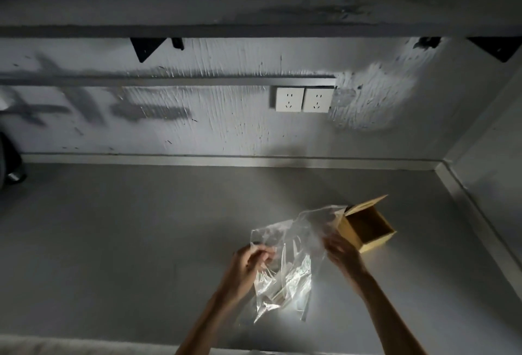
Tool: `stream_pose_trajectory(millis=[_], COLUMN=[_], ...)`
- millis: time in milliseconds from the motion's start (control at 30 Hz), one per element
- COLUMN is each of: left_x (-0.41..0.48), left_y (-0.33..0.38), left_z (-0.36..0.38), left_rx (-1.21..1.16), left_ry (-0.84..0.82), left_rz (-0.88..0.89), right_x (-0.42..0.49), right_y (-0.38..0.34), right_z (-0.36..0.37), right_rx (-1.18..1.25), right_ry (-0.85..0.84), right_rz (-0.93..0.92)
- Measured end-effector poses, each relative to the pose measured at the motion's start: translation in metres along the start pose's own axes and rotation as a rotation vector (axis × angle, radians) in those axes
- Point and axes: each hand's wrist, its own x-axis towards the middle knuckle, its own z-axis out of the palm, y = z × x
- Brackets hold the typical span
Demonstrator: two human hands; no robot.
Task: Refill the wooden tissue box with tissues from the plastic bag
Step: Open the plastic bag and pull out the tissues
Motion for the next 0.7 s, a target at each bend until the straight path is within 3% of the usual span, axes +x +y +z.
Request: stream_pose_trajectory(millis=[133, 233, 300, 433, 500, 700], left_x=[-0.01, -0.028, -0.034, -0.02, -0.009, -0.004], left_y=[0.016, 0.04, 0.053, 0.06, 0.05, 0.039], left_z=[-0.034, -0.057, -0.064, -0.065, -0.055, -0.043], left_rx=[-0.016, -0.178, -0.183, -0.168, -0.164, -0.035], left_ry=[0.062, 0.075, 0.062, 0.127, 0.106, -0.04], left_rz=[0.011, 0.018, 0.057, 0.122, 0.008, -0.094], right_x=[-0.034, -0.087, -0.099, -0.095, -0.087, -0.072], right_y=[-0.042, -0.076, -0.086, -0.089, -0.075, -0.049], right_z=[-0.002, -0.015, -0.014, -0.01, -0.007, 0.002], right_rx=[0.079, 0.254, 0.136, -0.084, -0.234, -0.156], right_ry=[0.257, 0.188, 0.18, 0.343, 0.337, 0.354], right_rz=[-0.194, -0.36, -0.444, -0.528, -0.507, -0.29])
